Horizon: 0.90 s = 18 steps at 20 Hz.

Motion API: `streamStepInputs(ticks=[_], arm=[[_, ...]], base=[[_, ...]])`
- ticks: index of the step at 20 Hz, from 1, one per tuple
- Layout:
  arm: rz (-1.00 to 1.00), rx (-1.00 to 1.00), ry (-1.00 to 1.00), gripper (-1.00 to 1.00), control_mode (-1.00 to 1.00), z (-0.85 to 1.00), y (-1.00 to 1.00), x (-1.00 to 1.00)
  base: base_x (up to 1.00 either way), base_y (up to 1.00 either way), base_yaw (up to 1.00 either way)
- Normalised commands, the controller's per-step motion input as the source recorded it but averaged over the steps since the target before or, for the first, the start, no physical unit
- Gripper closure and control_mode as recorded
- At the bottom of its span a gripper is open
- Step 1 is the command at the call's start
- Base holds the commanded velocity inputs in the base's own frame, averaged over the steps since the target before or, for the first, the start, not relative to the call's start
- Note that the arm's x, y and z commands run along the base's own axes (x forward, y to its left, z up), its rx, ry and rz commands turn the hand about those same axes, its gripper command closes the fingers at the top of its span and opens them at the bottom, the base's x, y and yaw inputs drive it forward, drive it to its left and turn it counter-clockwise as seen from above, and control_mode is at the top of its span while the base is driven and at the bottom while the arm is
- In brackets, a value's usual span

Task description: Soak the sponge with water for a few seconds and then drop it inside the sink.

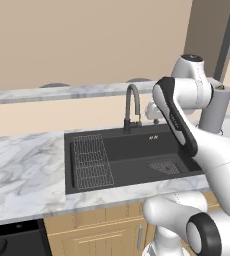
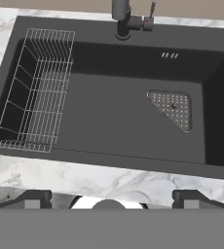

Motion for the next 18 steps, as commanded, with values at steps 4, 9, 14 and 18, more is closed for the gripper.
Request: streamStepInputs(ticks=[4,9,14,18], arm=[[0.0,0.0,0.0,-1.0,-1.0,0.0,-0.27,-0.03],[0.0,0.0,0.0,-1.0,-1.0,0.0,-0.24,0.0],[-0.01,0.0,0.0,-1.0,-1.0,0.0,-0.09,-0.05],[-0.04,0.0,0.0,-1.0,-1.0,0.0,-0.02,-0.1]], base=[[0.0,0.0,0.0],[0.0,0.0,0.0],[0.0,0.0,0.0],[0.0,0.0,0.0]])
